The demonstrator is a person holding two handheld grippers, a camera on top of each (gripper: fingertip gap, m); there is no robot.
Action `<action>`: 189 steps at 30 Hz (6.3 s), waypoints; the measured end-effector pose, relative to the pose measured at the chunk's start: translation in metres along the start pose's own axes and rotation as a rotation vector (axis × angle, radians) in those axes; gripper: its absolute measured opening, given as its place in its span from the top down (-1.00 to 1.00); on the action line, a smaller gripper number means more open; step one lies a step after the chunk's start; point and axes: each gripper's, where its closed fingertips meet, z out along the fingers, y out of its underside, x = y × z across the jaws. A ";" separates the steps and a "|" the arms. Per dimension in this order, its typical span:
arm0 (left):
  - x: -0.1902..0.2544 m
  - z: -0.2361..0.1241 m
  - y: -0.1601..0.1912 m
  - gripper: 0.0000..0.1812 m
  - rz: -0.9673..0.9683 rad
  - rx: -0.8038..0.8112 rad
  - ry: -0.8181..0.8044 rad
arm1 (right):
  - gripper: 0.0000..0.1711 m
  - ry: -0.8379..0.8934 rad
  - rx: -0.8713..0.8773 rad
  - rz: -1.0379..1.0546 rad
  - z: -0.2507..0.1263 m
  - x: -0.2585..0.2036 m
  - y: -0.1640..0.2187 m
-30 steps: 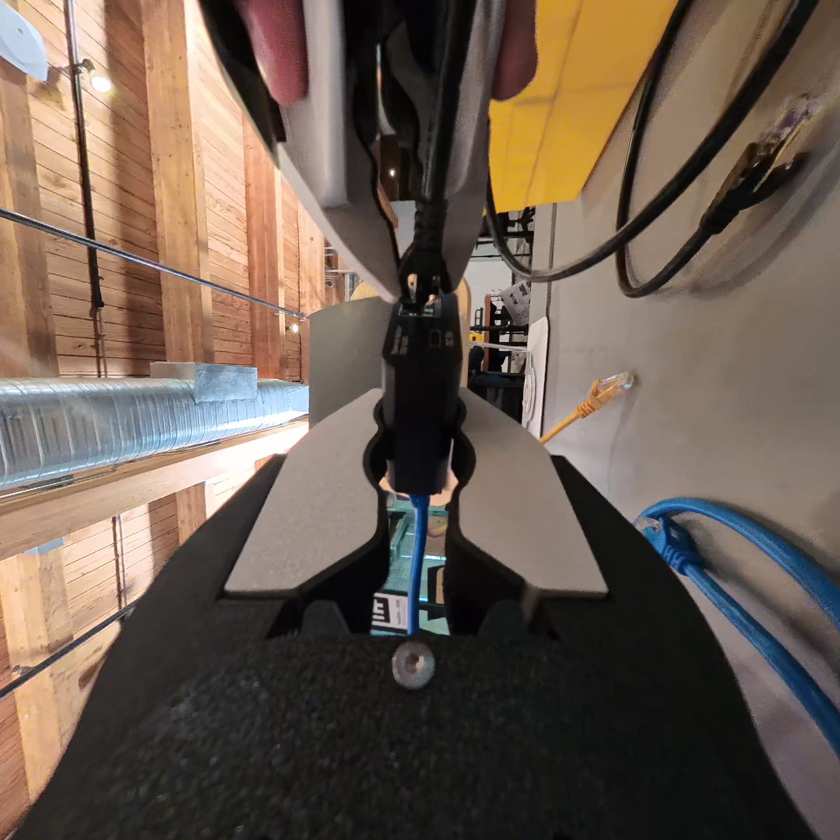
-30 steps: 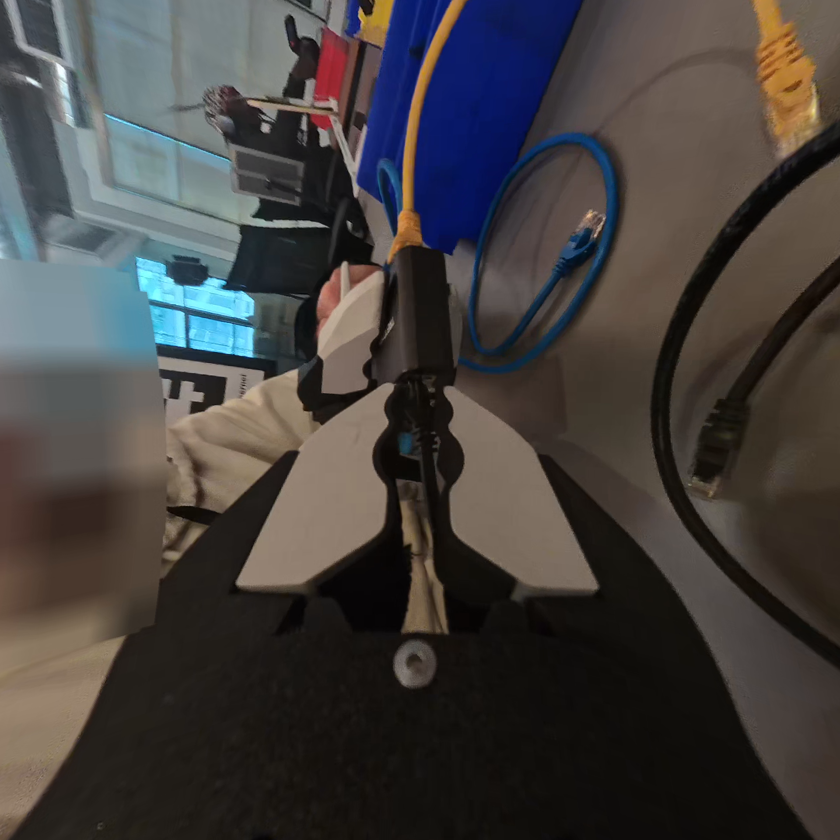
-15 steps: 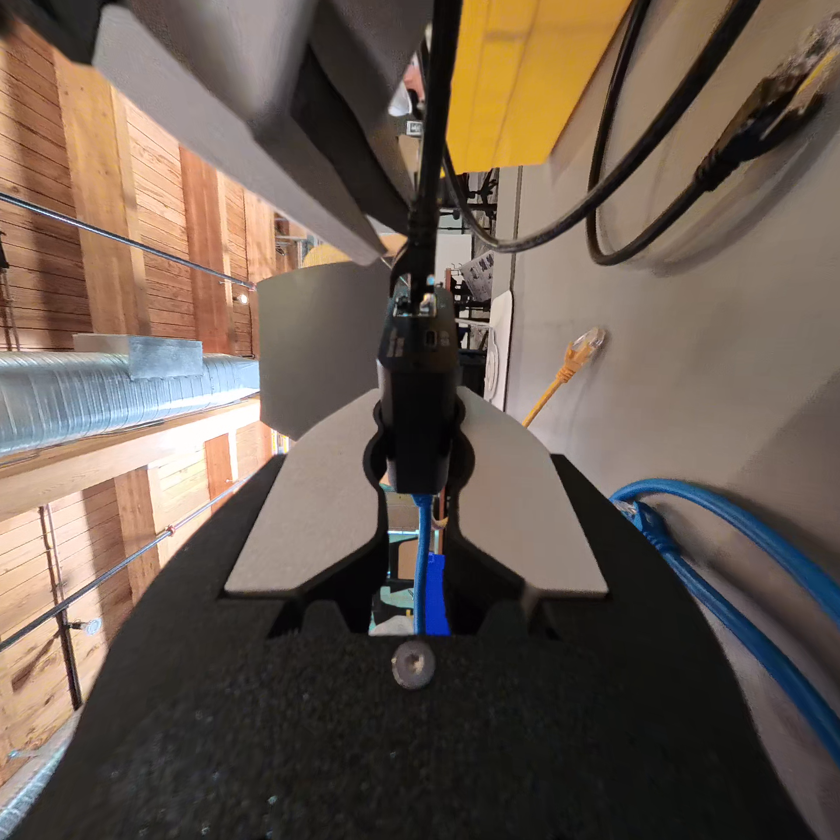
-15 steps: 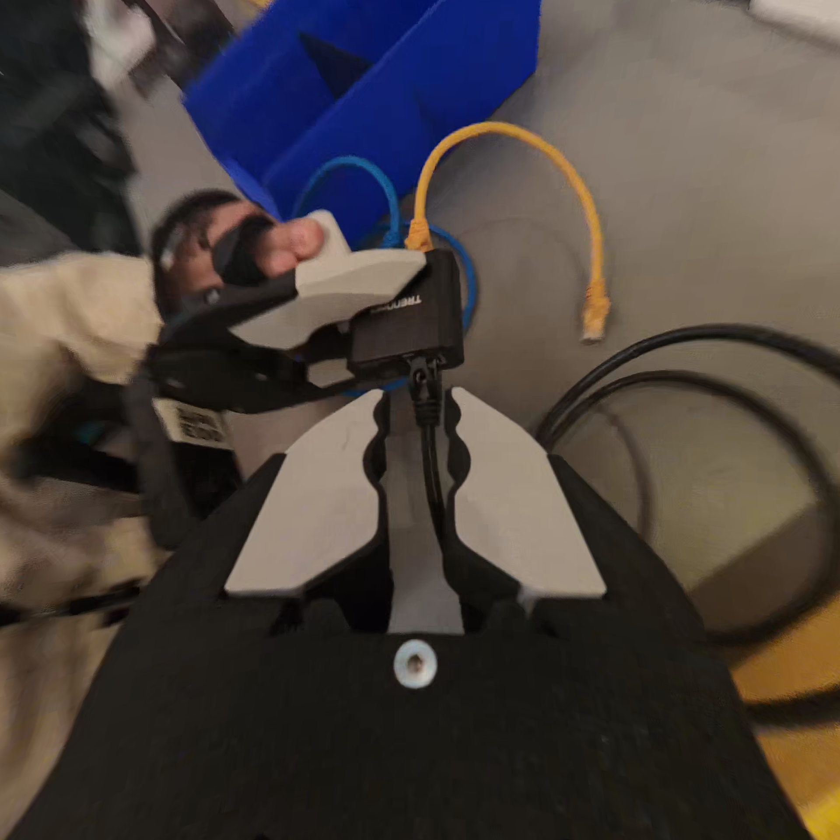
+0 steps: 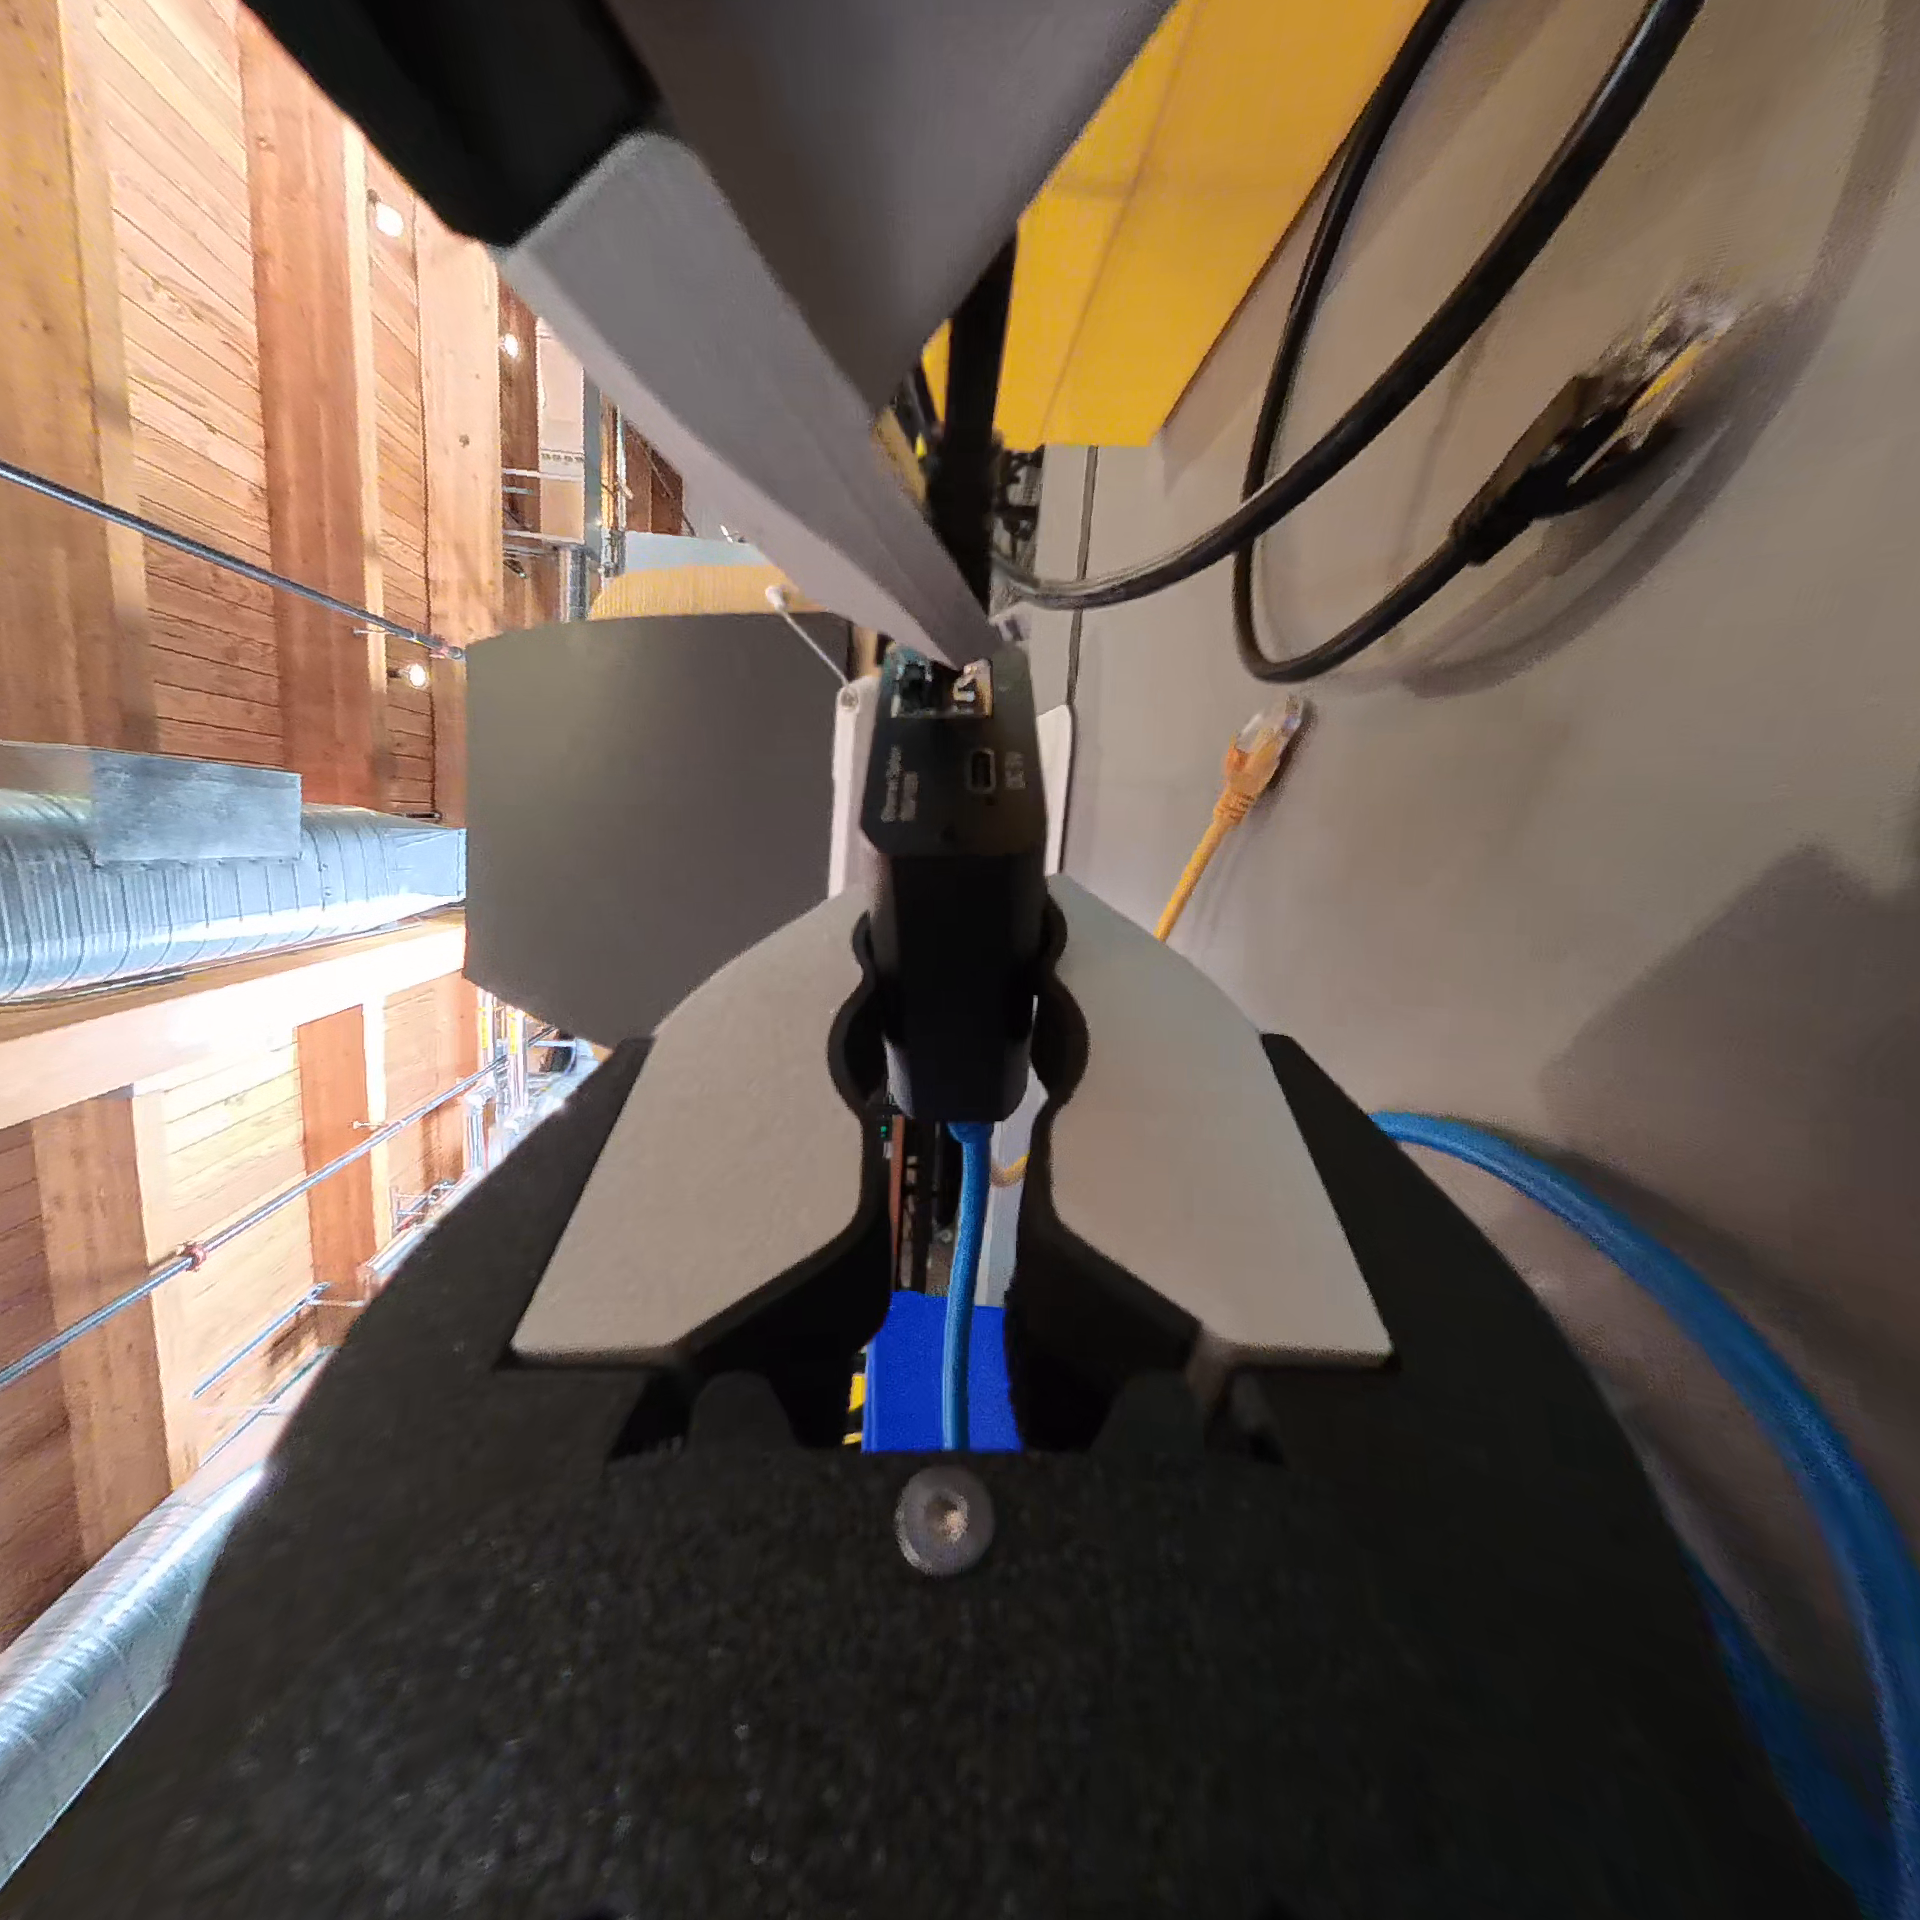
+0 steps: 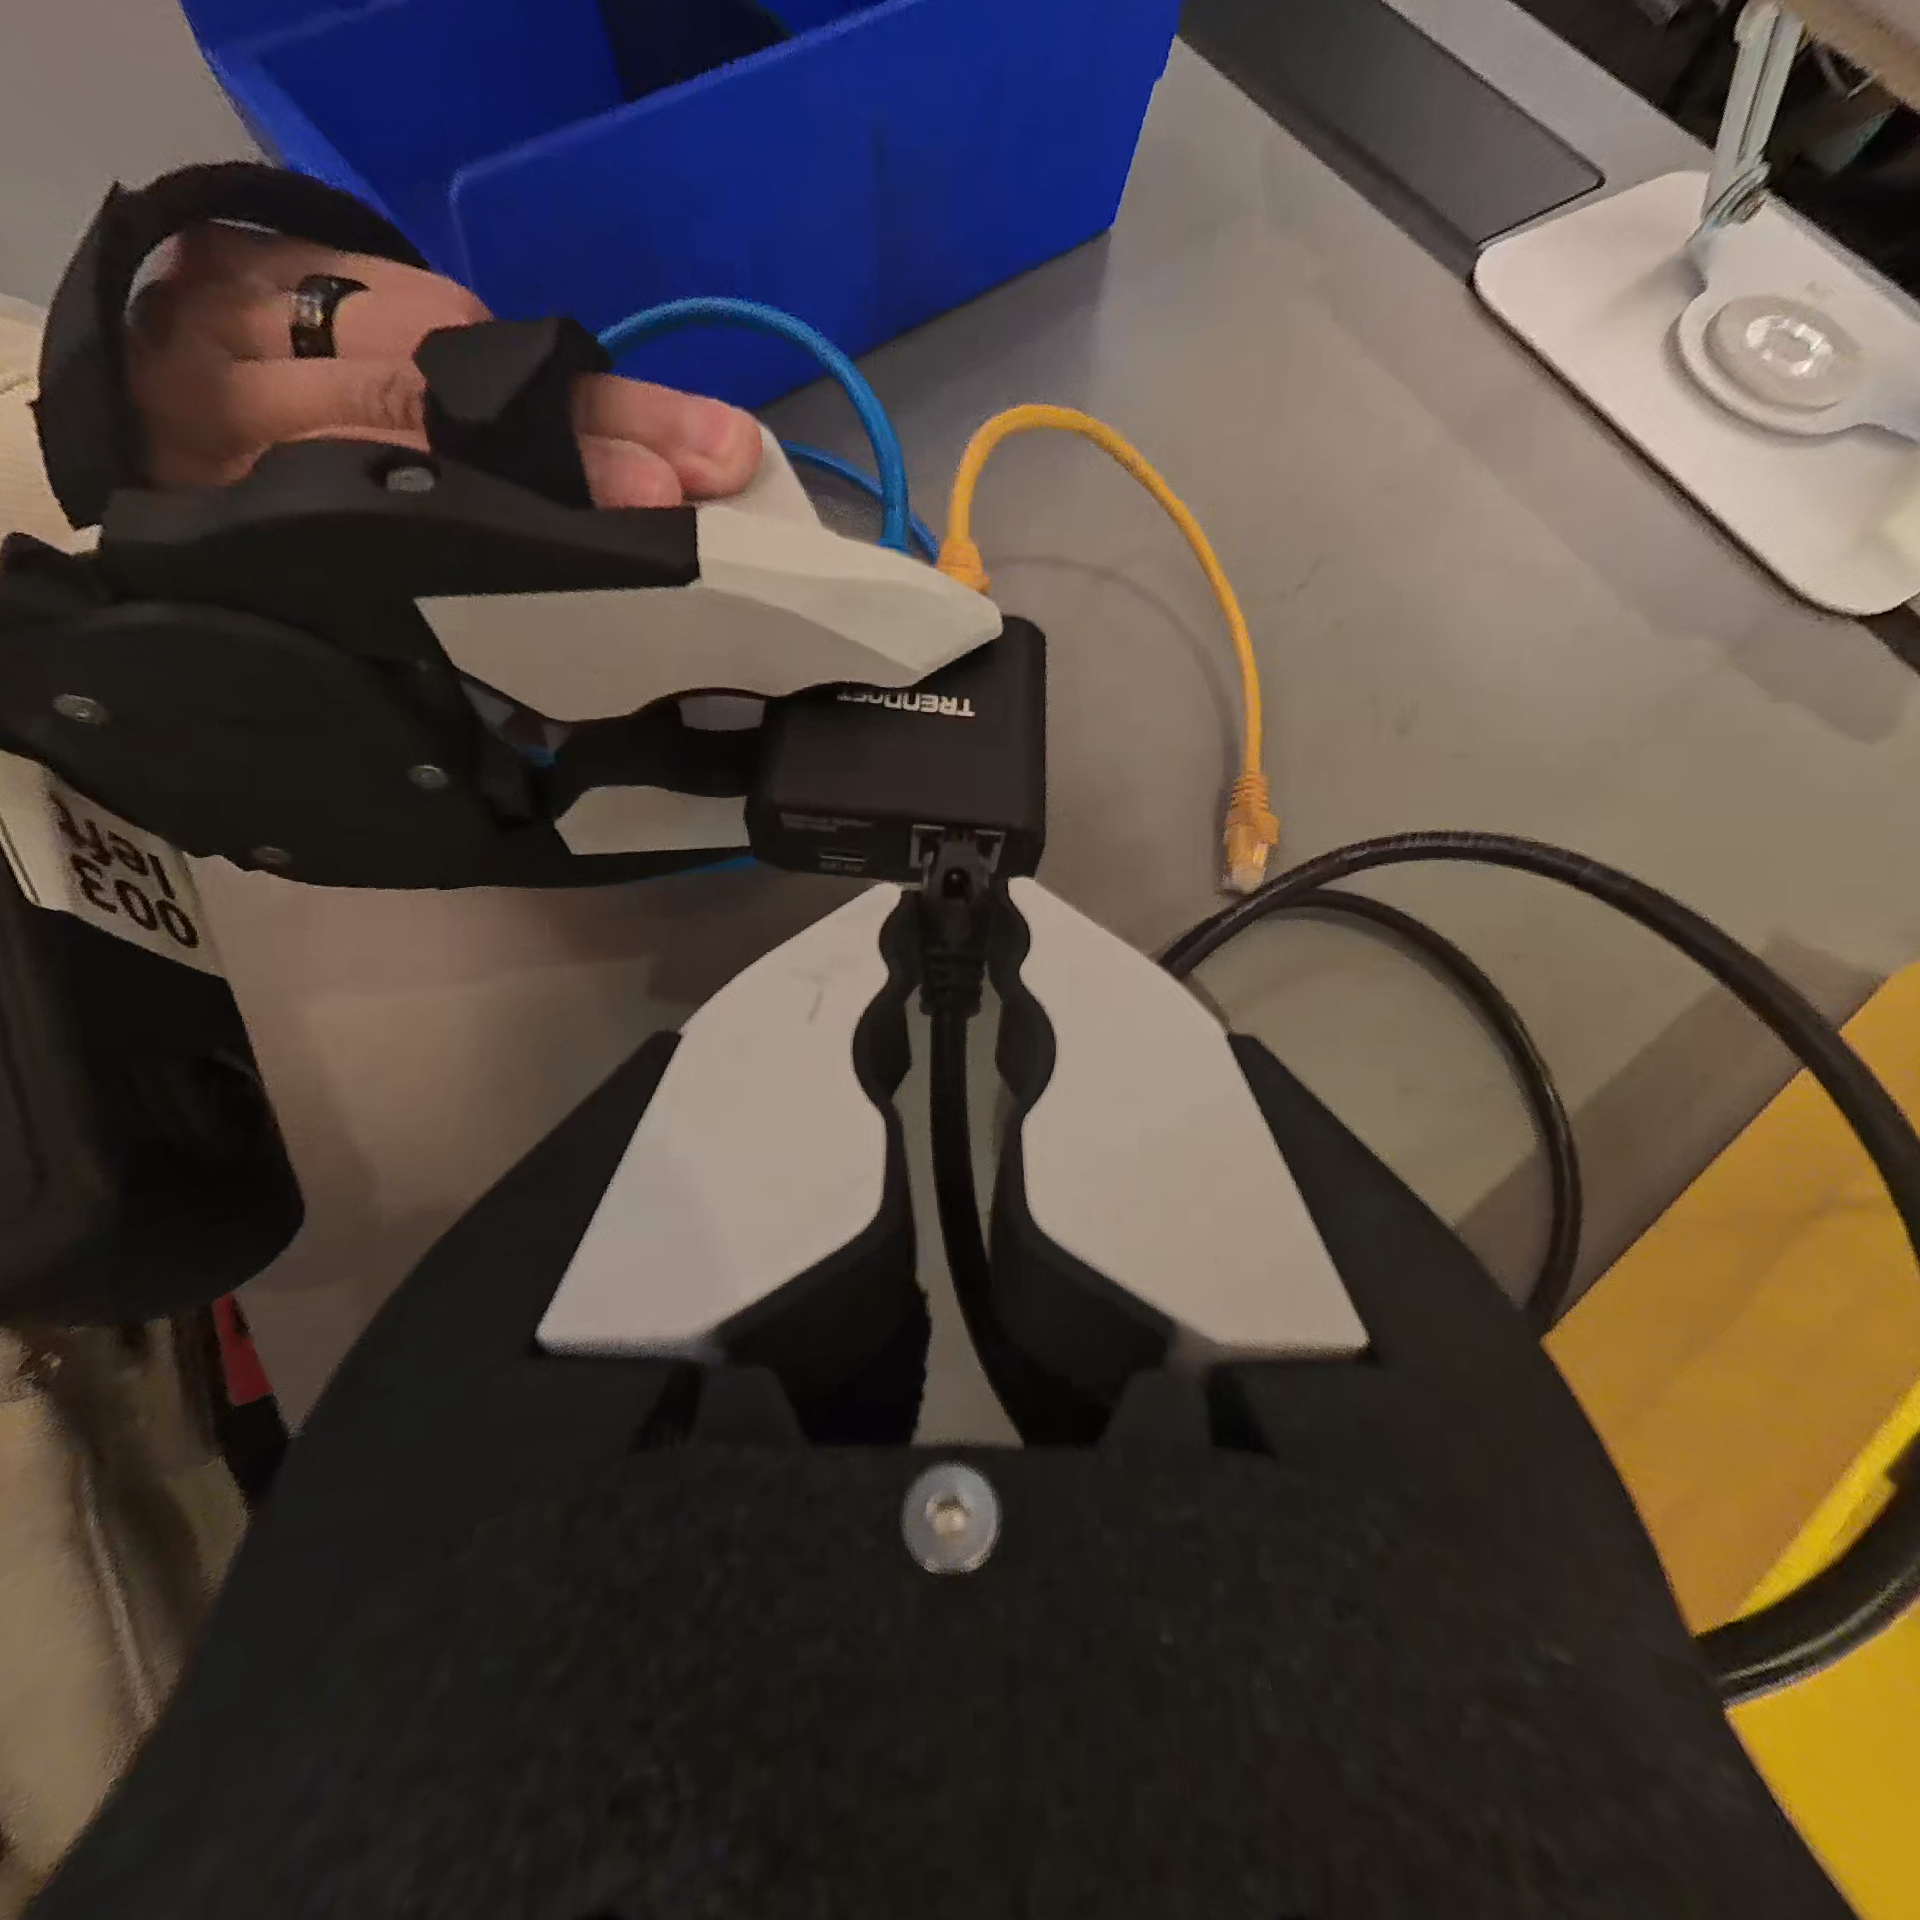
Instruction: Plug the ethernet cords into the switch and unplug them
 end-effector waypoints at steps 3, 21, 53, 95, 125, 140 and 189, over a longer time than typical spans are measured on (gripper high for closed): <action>0.005 -0.003 -0.010 0.72 -0.023 0.029 0.029 | 0.86 -0.023 -0.018 0.017 -0.007 -0.002 0.008; 0.016 -0.010 -0.024 0.74 -0.242 0.091 0.246 | 0.65 0.259 -0.101 -0.843 -0.018 0.000 0.008; 0.012 -0.012 -0.020 0.73 -0.187 0.026 0.217 | 0.86 0.229 -0.246 -1.097 -0.004 0.005 0.002; 0.012 -0.023 -0.037 0.72 -0.268 0.145 0.252 | 0.85 -0.255 -0.025 0.104 -0.025 -0.009 0.014; 0.019 -0.025 -0.043 0.74 -0.370 0.186 0.426 | 0.80 0.078 -0.202 -0.898 -0.018 -0.004 0.012; 0.017 -0.022 -0.040 0.73 -0.366 0.123 0.420 | 0.87 0.092 -0.257 -0.939 -0.011 0.003 0.012; -0.026 -0.002 0.009 0.74 -0.521 0.034 0.180 | 0.85 -0.339 0.072 -0.093 -0.064 -0.029 -0.013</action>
